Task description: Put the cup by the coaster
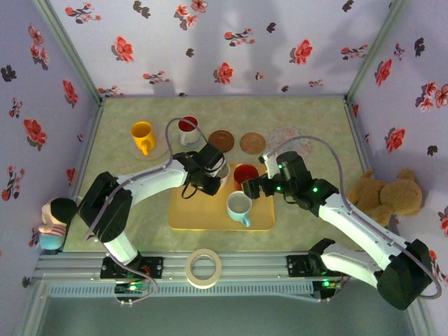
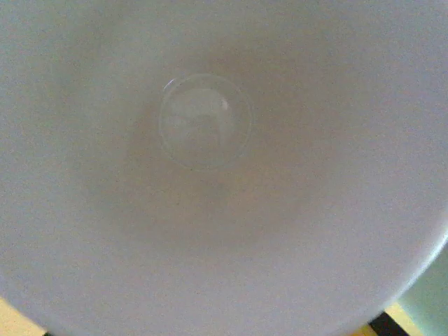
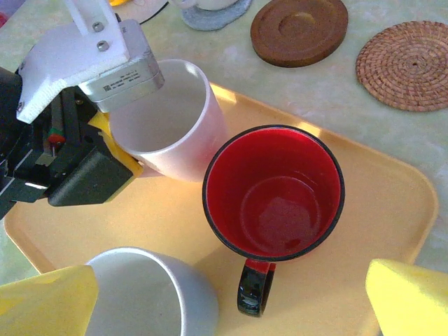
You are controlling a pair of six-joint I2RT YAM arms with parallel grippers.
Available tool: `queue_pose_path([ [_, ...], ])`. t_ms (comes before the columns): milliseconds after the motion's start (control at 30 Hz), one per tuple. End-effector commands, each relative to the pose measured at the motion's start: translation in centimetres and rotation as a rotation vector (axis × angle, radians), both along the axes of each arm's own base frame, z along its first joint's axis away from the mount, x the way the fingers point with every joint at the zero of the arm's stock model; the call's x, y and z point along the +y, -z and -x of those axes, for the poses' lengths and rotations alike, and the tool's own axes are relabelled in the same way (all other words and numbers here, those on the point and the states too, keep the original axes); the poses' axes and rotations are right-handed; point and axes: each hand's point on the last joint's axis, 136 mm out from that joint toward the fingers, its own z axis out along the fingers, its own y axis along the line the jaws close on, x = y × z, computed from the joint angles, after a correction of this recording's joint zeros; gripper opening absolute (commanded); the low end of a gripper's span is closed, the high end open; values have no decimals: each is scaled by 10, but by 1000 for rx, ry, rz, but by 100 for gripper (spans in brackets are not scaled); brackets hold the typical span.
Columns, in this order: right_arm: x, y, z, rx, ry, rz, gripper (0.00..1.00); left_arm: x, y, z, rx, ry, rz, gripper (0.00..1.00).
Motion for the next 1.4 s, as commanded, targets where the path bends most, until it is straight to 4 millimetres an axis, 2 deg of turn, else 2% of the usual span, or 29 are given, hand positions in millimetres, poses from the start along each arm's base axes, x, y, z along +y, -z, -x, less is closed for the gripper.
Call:
queue_pose_path([
  [0,6,-17,-5,-45,-23,-21,99,1,-4,-6,-31,5,-27,19],
  [400,5,-14,-3,-45,-14,-33,99,3,-5,-9,-53,-20,-17,0],
  [700,4,-18,-6,-70,0,-40,99,9,-16,-13,-99,-44,-15,0],
  [1367,11,-45,-26,-147,43,-93,99,24,-82,-57,-246,-141,94,0],
])
